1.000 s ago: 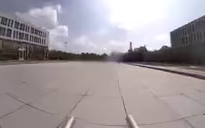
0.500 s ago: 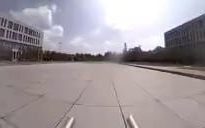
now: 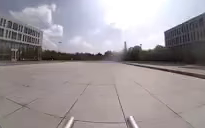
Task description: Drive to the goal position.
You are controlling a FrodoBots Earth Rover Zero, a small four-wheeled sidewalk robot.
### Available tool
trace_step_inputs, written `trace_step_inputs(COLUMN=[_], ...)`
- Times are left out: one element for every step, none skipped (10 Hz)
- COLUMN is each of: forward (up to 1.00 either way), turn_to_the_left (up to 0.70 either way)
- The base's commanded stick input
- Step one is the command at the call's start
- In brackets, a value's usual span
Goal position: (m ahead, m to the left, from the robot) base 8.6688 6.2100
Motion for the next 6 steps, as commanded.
trace_step_inputs(forward=[0.70,0.70,0.70,0.70,0.70,0.70], turn_to_the_left=[0.04,0.04,0.04,0.04,0.04,0.04])
